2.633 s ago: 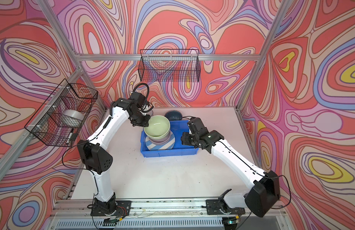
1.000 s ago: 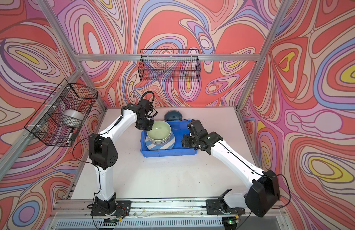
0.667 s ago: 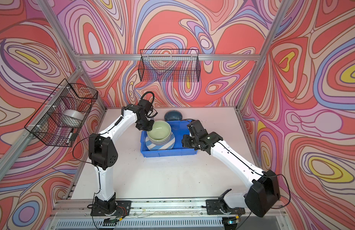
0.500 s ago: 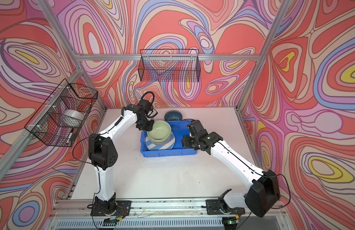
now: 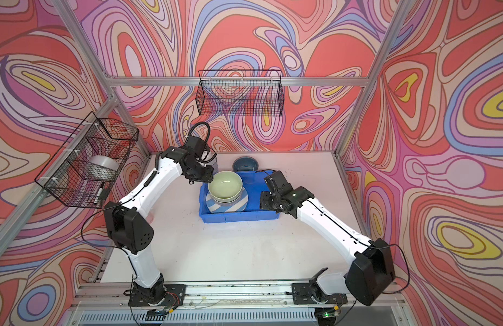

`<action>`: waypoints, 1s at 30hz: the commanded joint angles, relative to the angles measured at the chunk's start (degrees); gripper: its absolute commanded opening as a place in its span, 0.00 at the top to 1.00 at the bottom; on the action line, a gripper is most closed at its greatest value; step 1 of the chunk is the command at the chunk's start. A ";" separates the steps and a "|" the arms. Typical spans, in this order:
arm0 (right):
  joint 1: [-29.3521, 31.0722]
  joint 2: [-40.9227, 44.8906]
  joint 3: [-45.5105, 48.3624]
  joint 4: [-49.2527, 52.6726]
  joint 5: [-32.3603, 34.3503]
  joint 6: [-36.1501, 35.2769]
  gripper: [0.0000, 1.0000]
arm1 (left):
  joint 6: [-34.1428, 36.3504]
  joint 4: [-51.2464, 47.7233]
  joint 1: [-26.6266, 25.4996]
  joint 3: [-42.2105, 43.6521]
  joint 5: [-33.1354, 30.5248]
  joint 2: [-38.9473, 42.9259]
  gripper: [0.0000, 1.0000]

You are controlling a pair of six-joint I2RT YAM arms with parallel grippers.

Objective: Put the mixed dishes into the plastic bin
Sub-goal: 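Lower the green bowl onto the grey-lavender bowl and open left gripper, then move both grippers down onto the bin's side rims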

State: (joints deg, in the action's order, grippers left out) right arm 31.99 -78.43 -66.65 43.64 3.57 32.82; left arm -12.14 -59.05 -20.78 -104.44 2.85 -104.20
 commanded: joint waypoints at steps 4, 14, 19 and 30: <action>-3.40 -1.18 -0.24 2.15 1.93 -0.94 0.38 | -3.93 3.07 2.05 13.18 1.32 9.57 0.45; -9.99 -2.94 1.84 -0.04 -1.05 -5.36 0.40 | -4.29 8.55 2.23 28.92 5.47 16.11 0.43; -10.71 -5.02 2.56 -2.56 -2.96 -6.91 0.41 | -4.73 10.02 2.23 32.35 6.31 15.87 0.49; -11.77 -10.19 2.99 -4.39 -2.28 -7.78 0.47 | -6.50 11.32 2.23 34.56 3.58 11.71 0.71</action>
State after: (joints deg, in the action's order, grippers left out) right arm 20.62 -87.61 -64.51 40.69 1.19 25.89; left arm -17.65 -48.23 -18.70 -70.52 8.29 -91.13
